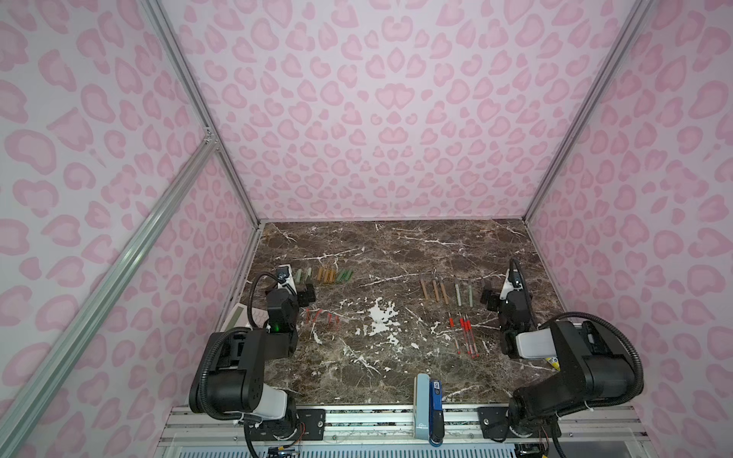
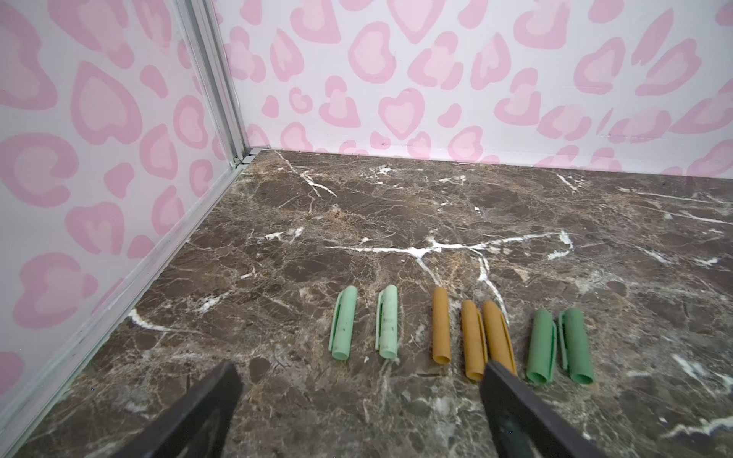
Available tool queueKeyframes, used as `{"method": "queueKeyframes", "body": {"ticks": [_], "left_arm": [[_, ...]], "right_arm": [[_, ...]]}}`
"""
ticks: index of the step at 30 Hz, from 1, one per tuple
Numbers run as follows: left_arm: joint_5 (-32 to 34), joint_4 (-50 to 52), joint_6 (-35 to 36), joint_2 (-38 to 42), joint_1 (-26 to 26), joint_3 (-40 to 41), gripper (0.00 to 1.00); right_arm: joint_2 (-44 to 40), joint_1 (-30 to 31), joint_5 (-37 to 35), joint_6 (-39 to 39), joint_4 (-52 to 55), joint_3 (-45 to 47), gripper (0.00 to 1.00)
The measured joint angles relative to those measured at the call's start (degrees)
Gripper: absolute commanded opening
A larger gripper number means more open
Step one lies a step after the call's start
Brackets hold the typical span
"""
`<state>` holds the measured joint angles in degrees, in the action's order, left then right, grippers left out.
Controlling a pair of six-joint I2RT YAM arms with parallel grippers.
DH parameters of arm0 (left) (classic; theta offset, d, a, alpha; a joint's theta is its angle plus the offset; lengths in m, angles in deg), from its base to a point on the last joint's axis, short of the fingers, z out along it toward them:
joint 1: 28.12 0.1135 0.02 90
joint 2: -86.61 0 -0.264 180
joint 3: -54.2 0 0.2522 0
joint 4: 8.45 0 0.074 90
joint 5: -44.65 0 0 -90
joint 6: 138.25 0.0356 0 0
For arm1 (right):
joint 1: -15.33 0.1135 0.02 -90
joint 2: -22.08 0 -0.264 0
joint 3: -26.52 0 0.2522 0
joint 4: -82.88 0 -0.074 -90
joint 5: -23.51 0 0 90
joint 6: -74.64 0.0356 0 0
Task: Remove pen caps from pens
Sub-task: Reset both arms
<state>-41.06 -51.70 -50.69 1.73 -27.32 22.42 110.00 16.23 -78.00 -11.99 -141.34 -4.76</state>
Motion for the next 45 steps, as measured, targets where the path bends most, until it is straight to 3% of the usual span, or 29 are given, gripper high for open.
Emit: {"method": "queueKeyframes", "body": {"ticks": [17, 23, 31, 45], "left_arm": [[-0.04, -0.76, -0.13, 0.09, -0.07, 0.74, 0.98], [-5.88, -7.52, 2.08, 0.61, -0.35, 7.48, 0.98], [1.90, -3.89, -0.63, 0.13, -0.39, 0.66, 0.97], [3.87, -1.66, -0.98, 0.09, -0.52, 0.66, 0.96]], "right_arm": [[0.26, 2.64, -5.42, -0.57, 2.32, -1.75, 0.99], [0.09, 2.69, -5.42, -0.59, 2.84, -1.77, 0.99], [0.09, 2.69, -5.42, -0.59, 3.45, -1.77, 0.99], [0.09, 2.69, -5.44, -0.59, 3.61, -1.77, 0.99]]}}
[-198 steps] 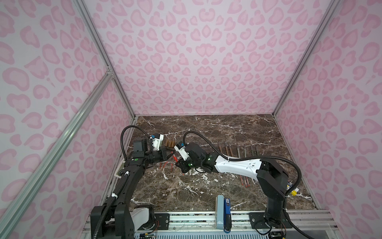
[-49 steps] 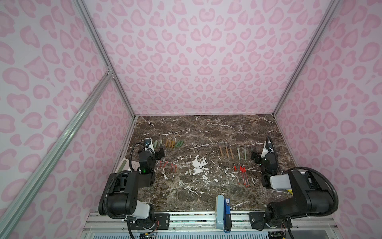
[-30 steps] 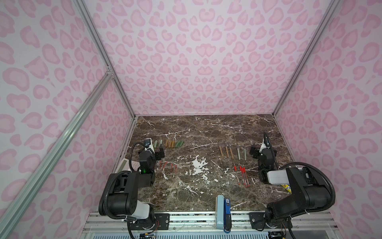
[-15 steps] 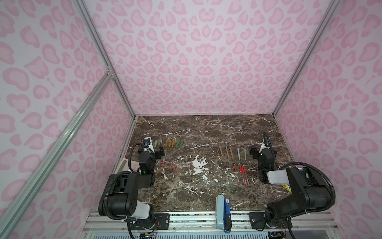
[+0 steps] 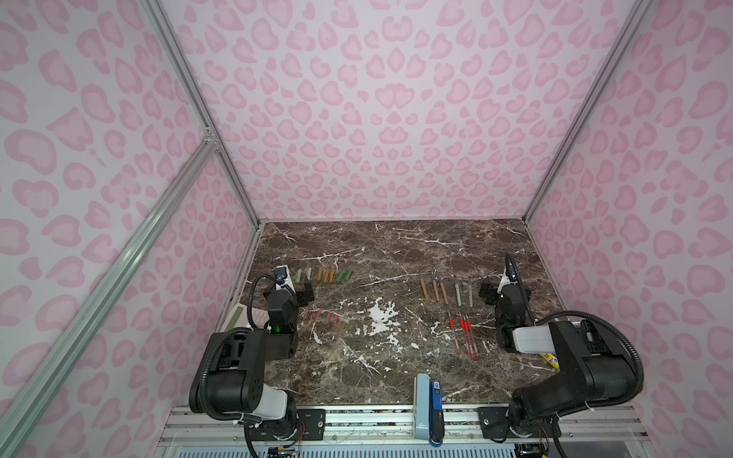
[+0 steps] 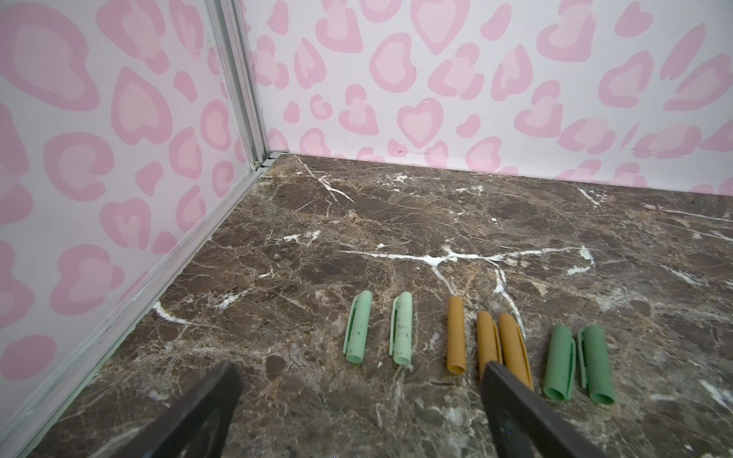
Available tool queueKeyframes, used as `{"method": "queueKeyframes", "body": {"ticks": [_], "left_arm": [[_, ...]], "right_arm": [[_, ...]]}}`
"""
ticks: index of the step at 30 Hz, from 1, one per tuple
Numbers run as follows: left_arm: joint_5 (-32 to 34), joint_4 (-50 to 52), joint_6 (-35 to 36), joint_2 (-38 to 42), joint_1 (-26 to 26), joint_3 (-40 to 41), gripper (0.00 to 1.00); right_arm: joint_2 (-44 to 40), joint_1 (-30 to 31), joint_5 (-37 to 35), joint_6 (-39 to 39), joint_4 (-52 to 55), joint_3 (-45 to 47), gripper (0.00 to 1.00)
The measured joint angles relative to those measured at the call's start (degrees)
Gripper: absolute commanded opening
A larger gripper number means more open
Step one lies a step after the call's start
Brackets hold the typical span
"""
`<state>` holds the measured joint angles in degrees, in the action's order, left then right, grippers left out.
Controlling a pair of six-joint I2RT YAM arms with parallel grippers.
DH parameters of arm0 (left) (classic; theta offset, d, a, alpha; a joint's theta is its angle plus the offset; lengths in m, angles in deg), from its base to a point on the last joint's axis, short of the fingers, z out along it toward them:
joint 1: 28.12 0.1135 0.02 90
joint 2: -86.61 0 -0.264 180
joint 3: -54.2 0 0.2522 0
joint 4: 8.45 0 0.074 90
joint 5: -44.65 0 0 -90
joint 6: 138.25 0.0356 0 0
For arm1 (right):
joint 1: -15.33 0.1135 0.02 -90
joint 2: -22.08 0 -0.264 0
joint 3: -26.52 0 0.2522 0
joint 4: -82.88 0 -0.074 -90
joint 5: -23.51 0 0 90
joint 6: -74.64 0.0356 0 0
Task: Remove pen caps from pens
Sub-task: Reset both arms
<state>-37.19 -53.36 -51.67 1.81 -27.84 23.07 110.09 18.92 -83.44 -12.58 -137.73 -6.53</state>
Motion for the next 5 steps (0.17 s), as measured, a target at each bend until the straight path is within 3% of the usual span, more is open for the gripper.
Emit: {"method": "queueKeyframes", "body": {"ticks": [5], "left_arm": [[0.55, 0.24, 0.02, -0.02, -0.20, 0.02, 0.99]], "right_arm": [[0.00, 0.00, 0.00, 0.00, 0.00, 0.00, 0.99]]}}
